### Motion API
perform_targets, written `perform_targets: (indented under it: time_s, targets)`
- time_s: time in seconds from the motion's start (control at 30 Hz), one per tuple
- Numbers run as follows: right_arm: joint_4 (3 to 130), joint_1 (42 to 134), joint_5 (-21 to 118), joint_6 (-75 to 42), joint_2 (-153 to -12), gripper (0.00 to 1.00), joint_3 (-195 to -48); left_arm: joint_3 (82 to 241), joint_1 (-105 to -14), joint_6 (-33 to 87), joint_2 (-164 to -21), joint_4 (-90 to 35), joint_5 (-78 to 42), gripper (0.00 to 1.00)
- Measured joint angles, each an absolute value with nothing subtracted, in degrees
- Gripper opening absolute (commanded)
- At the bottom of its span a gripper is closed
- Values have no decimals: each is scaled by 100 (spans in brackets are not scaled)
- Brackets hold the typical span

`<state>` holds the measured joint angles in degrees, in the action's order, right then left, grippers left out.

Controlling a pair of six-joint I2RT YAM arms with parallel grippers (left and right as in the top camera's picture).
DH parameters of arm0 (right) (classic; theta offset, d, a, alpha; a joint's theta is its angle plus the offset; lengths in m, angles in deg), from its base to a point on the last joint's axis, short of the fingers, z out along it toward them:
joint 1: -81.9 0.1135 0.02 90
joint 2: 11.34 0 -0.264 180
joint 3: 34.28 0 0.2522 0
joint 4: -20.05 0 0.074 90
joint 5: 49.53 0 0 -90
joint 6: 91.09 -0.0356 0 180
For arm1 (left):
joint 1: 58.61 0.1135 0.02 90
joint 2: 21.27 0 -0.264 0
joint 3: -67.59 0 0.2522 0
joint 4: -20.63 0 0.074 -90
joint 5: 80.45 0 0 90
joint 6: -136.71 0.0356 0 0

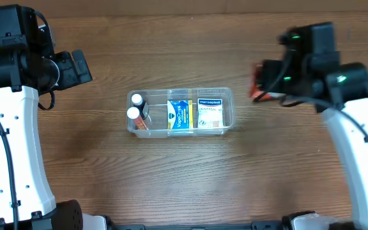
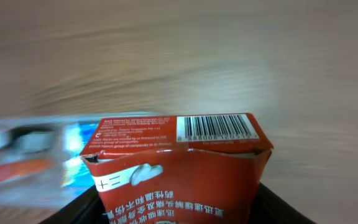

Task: Pack container
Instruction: 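Place the red box into the container beside the Vicks box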

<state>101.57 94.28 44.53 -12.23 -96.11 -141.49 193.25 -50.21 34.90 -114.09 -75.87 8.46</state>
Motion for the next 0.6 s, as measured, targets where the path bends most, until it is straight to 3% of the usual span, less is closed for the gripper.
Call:
perform_targets:
  time_s: [0.2, 0.53, 0.6]
  targets:
    - [9889, 10932, 4448, -1662, -10098, 60, -14182, 19325, -5021, 3490, -11409, -7594, 846, 100]
    - [10092, 11043, 4343, -1990, -12188, 61, -14171, 19325, -5021, 3490, -11409, -7635, 846, 100]
    - [10103, 11045, 4343, -1997, -12380, 69, -14171, 19325, -5021, 3490, -11409, -7653, 846, 100]
